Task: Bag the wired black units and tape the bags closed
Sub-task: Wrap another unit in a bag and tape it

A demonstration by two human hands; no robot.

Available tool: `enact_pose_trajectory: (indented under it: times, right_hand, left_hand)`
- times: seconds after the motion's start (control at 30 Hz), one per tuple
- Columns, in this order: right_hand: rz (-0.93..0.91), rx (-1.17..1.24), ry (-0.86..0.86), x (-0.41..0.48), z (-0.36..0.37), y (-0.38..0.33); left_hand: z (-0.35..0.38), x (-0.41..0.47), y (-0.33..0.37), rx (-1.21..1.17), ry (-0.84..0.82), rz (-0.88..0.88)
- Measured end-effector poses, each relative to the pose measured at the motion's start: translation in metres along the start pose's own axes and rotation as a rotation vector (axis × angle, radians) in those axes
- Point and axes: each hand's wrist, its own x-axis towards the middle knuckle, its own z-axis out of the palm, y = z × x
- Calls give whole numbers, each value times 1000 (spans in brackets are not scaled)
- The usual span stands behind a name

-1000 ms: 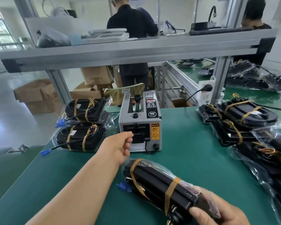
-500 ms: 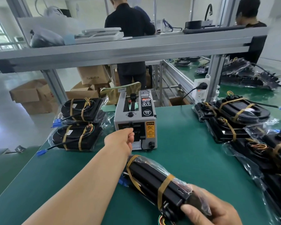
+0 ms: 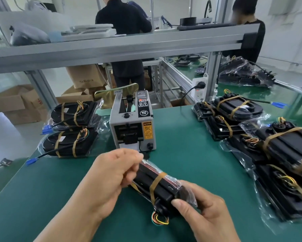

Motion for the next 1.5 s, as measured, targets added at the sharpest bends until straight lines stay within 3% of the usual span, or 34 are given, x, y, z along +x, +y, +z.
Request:
enact_pose_trajectory:
  times: [0.23, 1.5]
  right_hand:
    - [54, 37, -9, -5, 3, -7]
    - [28, 21, -27, -8, 4, -11]
  left_hand:
    - [29, -37, -13, 203, -18, 66]
    - [34, -37, -29, 426, 71, 124]
